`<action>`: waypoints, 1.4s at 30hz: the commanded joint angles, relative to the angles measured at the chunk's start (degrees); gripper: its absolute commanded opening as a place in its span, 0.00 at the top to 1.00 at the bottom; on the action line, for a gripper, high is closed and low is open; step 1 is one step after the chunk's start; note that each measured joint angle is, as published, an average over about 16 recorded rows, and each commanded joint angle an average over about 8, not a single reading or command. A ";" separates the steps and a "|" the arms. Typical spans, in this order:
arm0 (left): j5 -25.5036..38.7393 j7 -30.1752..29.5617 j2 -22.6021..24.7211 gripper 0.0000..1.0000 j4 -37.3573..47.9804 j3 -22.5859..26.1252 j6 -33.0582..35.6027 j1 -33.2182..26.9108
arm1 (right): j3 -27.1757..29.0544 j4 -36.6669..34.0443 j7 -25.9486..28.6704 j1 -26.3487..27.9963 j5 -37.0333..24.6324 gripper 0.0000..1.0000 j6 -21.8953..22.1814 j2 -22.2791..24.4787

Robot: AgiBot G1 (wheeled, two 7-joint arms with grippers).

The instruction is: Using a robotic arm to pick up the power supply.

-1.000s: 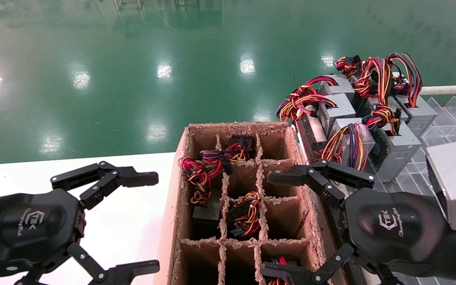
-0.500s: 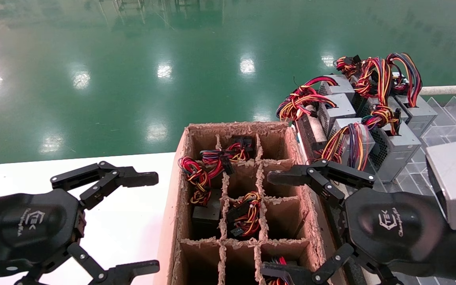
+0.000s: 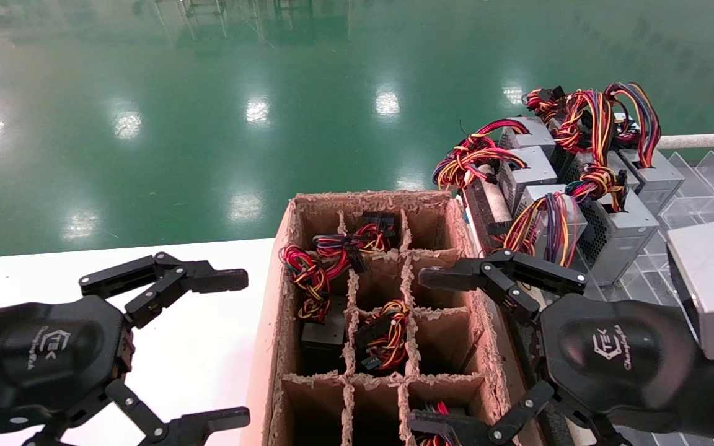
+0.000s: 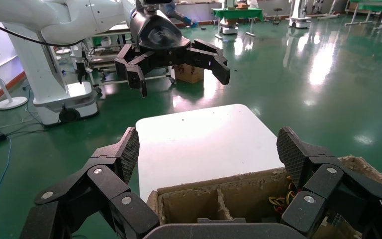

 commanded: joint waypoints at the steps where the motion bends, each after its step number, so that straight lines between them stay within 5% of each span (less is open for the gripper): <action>1: 0.00 0.00 0.00 0.00 0.00 0.00 0.00 0.00 | 0.00 0.00 0.00 0.00 0.00 0.00 0.00 0.00; 42: 0.00 0.00 0.00 0.00 0.00 0.00 0.00 0.00 | 0.00 -0.01 0.00 0.00 0.00 0.00 0.00 0.00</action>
